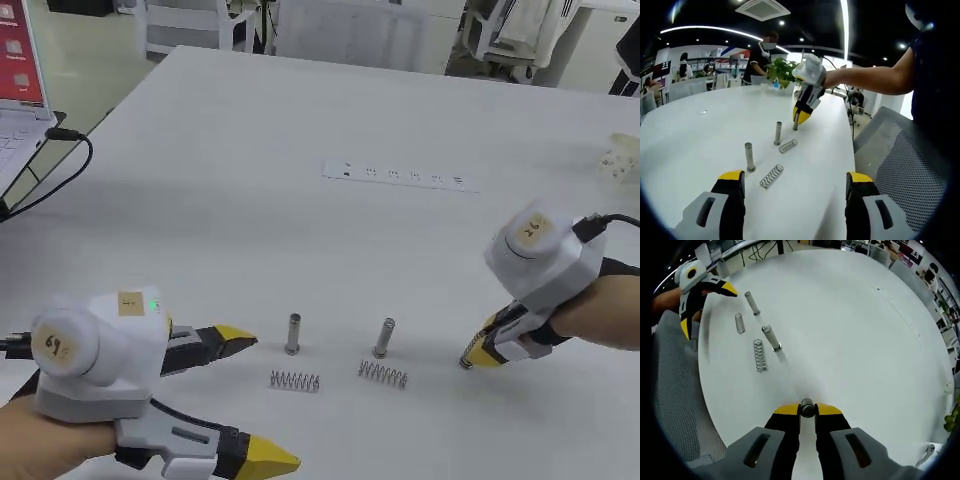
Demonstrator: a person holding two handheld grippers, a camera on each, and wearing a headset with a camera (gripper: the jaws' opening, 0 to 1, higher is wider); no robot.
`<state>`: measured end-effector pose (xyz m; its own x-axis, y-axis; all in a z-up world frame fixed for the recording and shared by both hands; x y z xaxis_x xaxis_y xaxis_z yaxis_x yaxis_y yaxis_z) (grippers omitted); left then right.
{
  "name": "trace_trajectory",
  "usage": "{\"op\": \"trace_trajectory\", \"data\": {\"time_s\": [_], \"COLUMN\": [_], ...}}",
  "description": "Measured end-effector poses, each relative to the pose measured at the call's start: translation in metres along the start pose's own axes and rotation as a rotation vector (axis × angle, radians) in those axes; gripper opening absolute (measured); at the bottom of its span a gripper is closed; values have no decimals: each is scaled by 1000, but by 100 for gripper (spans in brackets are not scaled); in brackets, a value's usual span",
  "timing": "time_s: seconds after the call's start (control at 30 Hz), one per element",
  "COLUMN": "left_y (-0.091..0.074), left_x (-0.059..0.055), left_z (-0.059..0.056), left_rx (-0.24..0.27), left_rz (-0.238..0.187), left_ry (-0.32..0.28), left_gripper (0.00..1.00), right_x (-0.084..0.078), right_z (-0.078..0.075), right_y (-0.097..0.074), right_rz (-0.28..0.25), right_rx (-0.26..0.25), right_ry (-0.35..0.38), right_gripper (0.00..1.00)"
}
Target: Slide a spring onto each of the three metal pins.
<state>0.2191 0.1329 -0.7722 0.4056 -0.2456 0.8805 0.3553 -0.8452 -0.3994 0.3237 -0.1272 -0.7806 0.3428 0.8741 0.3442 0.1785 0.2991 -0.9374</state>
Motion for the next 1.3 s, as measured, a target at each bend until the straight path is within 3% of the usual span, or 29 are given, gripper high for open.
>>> {"op": "trace_trajectory", "data": {"time_s": [0.53, 1.3], "left_y": [1, 4], "left_x": [-1, 0], "left_z": [0, 2], "left_rx": [2, -3], "left_rz": [0, 4], "left_ry": [-2, 3], "left_gripper": [79, 79], "right_x": [-4, -18], "right_z": [4, 10], "right_y": [2, -5], "right_rz": [0, -7], "right_rx": [-3, -23], "right_ry": [3, 35], "right_gripper": [19, 23]}}
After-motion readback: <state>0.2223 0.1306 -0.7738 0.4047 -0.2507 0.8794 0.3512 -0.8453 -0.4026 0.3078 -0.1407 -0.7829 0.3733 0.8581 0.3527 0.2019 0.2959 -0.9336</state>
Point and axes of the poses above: the centre of the closed fingertips' face, and the gripper's own axes: y roughly forward along the fingers, z roughly to its left, x roughly out of its top, the point moved 6 cm from there along -y, roughly backward along the fingers, and after that the axes turned 6 degrees about -y, right-handed, at the moved point
